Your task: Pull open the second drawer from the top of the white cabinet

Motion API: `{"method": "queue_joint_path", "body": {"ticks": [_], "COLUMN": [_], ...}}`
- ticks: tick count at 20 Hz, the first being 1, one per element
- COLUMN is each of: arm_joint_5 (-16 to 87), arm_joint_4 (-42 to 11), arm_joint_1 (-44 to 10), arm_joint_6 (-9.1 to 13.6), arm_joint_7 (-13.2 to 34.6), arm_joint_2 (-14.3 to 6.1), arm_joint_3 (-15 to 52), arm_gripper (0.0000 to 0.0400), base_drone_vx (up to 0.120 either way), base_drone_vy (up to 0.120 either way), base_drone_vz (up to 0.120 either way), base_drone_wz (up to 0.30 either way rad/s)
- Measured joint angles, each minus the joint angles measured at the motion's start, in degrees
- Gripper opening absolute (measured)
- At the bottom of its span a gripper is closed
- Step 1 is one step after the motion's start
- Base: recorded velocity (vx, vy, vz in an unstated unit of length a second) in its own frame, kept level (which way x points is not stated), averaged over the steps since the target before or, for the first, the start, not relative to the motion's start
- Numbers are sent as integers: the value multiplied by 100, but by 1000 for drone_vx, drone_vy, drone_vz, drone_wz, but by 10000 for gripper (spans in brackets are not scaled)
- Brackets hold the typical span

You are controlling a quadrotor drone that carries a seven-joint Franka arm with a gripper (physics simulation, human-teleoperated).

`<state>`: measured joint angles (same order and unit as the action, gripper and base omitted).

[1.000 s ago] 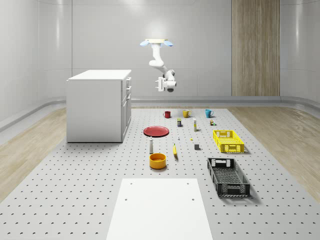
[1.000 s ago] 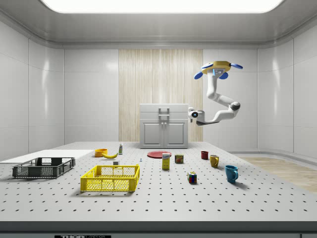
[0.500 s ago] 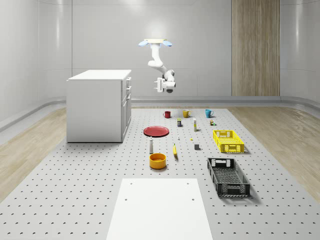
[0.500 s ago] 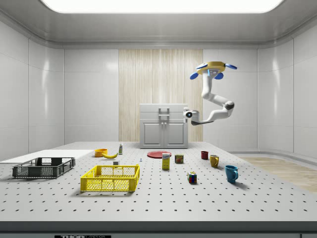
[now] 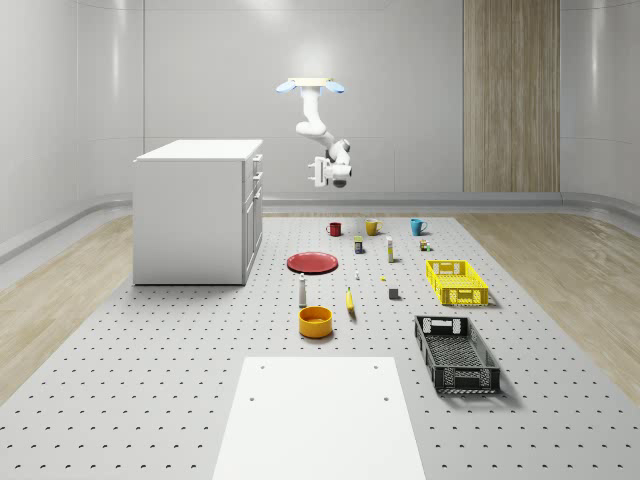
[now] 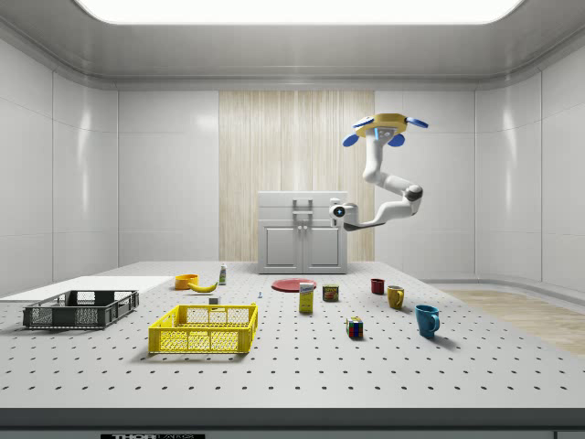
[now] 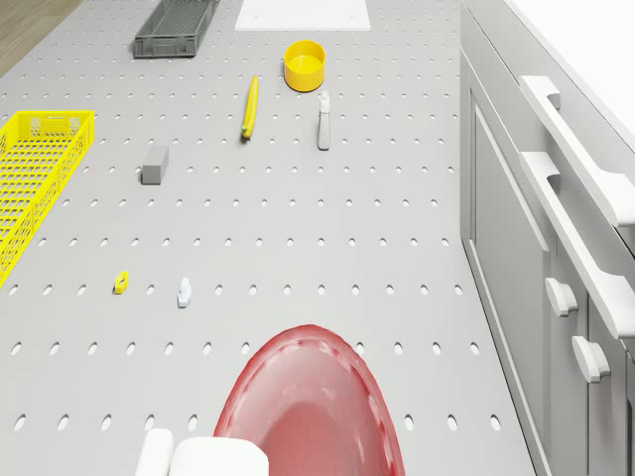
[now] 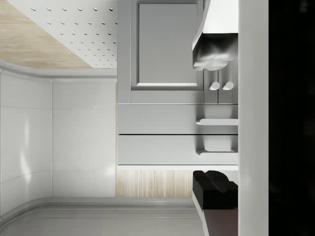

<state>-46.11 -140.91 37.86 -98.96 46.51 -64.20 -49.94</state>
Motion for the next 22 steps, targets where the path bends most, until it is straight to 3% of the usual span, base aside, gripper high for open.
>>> {"method": "queue_joint_path", "body": {"ticks": [13, 22], "arm_joint_5": [116, -84], "arm_joint_4": [-18, -281], "arm_joint_1": [123, 220], "arm_joint_6": [-117, -517], "arm_joint_7": [97, 69], "arm_joint_2": [-140, -190], "arm_joint_3": [-36, 242], "arm_gripper": [300, 300], "base_drone_vx": [117, 0], "base_drone_vy": [0, 0], "base_drone_vz": [0, 0], "base_drone_wz": [0, 0]}}
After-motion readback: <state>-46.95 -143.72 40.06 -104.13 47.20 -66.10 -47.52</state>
